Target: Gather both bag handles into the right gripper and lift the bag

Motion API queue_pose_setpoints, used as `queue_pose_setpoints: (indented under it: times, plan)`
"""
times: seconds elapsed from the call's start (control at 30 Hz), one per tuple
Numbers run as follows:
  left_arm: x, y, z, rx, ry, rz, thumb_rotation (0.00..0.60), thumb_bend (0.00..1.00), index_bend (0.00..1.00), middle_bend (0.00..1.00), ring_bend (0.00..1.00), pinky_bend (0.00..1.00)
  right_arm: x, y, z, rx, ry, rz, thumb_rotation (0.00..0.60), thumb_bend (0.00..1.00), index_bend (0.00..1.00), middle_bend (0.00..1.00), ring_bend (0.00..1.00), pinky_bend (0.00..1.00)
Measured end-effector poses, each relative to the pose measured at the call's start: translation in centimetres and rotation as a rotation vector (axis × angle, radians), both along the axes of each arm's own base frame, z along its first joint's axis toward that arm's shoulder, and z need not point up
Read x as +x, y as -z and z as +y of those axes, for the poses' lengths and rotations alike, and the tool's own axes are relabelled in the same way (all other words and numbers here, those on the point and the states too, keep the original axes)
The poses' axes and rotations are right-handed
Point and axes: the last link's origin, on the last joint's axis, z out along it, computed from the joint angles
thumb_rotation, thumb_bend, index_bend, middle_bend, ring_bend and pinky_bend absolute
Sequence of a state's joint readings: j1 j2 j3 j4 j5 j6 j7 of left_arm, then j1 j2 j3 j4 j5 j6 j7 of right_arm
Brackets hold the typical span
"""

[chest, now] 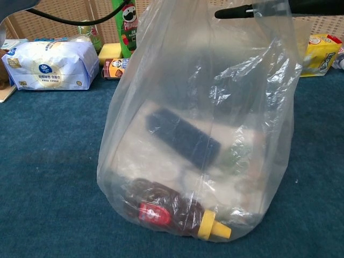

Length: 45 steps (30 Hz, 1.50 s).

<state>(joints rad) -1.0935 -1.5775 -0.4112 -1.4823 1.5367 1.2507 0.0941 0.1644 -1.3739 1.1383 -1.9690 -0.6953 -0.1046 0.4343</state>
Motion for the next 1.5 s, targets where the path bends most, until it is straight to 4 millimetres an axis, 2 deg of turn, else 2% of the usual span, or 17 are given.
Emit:
queue_pose_setpoints:
  times: [0.2, 0.47, 0.73, 1.5]
  plan:
    - [-0.2, -0.1, 0.2, 0.010, -0.006, 0.004, 0.600, 0.19, 0.42, 0.31, 0.15, 0.28, -0.1, 0.2, -0.2, 0.003, 0.005, 0.006, 0.303, 0.16, 0.27, 0.29, 0.18, 0.10]
    - [-0.6, -0.4, 0.7, 0.018, -0.022, -0.003, 0.600, 0.19, 0.42, 0.31, 0.15, 0.27, -0.5, 0.1, -0.4, 0.004, 0.013, 0.008, 0.230, 0.16, 0.24, 0.25, 0.16, 0.08]
    - [-0.5, 0.1, 0.6, 0.007, -0.018, 0.007, 0.600, 0.19, 0.41, 0.30, 0.15, 0.27, -0.3, 0.2, -0.4, 0.018, -0.009, 0.009, 0.200, 0.16, 0.21, 0.22, 0.14, 0.06]
    - [0.9, 1.3, 0.9, 0.009, -0.006, 0.018, 0.600, 0.19, 0.41, 0.30, 0.14, 0.26, 0.3, 0.4, -0.3, 0.040, -0.025, -0.012, 0.195, 0.16, 0.21, 0.23, 0.14, 0.08]
